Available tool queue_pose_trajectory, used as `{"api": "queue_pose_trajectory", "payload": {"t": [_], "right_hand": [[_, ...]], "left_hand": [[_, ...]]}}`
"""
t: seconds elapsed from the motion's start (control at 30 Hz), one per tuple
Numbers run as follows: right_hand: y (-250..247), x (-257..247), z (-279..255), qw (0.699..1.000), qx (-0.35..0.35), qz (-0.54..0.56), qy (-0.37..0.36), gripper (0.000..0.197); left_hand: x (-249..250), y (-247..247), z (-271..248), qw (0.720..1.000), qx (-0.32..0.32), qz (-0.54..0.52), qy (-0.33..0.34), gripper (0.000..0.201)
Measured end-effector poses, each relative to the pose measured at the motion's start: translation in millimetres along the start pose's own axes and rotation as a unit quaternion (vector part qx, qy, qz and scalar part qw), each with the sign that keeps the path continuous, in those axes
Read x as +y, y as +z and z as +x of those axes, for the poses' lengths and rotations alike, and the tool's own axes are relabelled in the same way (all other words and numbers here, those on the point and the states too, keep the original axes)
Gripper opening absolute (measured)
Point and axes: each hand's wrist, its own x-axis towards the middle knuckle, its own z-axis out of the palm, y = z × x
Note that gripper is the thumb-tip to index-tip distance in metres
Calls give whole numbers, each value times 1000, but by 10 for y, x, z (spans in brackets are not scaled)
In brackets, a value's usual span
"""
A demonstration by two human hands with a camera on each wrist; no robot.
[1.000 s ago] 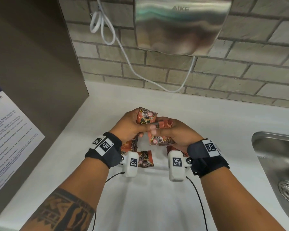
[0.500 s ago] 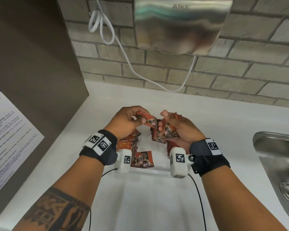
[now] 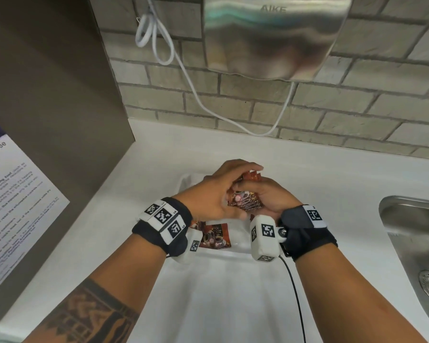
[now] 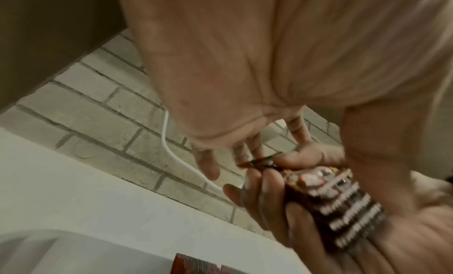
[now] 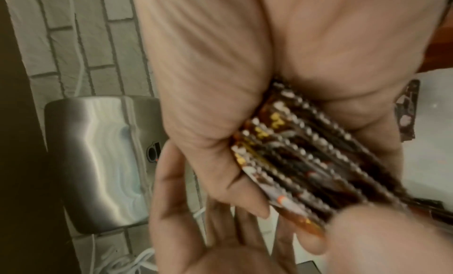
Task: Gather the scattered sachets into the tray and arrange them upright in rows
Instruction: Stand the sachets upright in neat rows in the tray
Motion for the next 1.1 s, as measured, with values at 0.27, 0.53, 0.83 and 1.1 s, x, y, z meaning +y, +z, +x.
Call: {"api": "queue_pose_trajectory", "payload": {"t": [0.27, 0.53, 0.83, 1.1], "right_hand": [[61, 102, 97, 1000, 3, 9, 7, 33], [116, 55, -115, 975, 117, -173, -74, 27], [81, -122, -309, 977, 116, -138, -115, 23], [263, -15, -369, 968, 112, -141, -174, 28]], "left_hand": [[-43, 74, 31, 998, 41, 37, 15, 76], [-159, 48, 36, 986, 107, 128, -14, 63], [3, -102, 112, 955, 203, -197, -93, 104], [120, 11, 118, 809, 89, -571, -112, 63]]}}
